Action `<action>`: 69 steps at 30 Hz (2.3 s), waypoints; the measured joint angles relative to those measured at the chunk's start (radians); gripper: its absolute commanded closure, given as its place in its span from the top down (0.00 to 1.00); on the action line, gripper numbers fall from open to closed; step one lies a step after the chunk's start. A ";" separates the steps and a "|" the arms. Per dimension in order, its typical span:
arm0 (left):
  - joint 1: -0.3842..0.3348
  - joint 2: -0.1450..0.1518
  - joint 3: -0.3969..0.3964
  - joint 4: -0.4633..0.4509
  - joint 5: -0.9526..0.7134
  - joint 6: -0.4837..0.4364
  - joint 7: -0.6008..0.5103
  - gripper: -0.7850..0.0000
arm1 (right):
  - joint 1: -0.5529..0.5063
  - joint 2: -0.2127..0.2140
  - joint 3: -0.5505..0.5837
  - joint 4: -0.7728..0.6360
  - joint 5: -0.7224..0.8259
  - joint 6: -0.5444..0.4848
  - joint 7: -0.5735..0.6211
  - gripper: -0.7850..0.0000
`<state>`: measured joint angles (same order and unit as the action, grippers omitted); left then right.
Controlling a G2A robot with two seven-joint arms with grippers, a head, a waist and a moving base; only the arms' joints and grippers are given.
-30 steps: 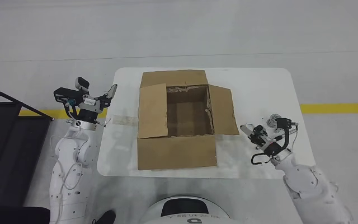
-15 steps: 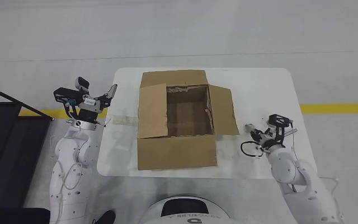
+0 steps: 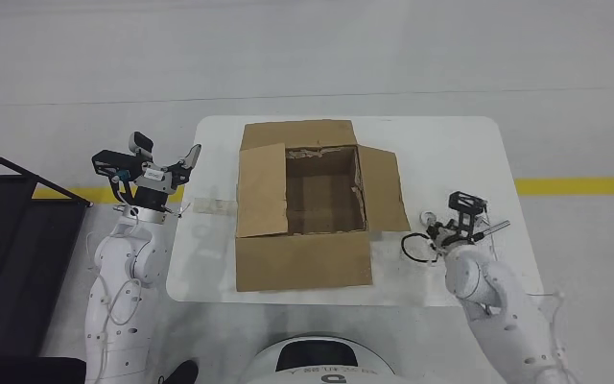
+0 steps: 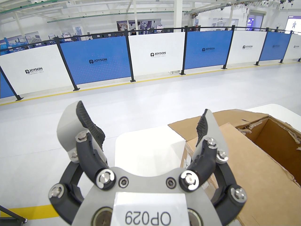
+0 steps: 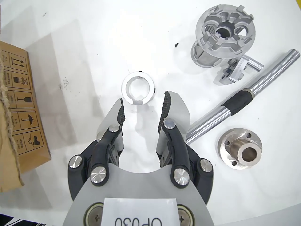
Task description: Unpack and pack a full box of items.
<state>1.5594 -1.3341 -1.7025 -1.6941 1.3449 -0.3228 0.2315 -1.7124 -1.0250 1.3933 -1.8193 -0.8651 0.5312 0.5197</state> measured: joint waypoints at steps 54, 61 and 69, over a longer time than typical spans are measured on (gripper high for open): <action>0.000 0.000 0.000 0.000 0.000 0.000 0.000 1.00 | 0.019 -0.066 0.060 -0.072 0.014 0.054 0.034 0.00; 0.000 0.000 0.000 0.000 0.000 0.000 0.000 1.00 | -0.241 -0.082 0.225 -0.204 0.353 -0.311 -0.325 0.00; 0.000 0.000 0.000 0.000 0.000 0.000 0.000 1.00 | -0.372 -0.080 0.326 -0.173 0.565 -0.789 -0.339 0.00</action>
<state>1.5594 -1.3341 -1.7025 -1.6941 1.3449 -0.3228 0.2315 -2.0848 -1.1053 1.7194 -1.9927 -0.2998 -0.2579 0.1803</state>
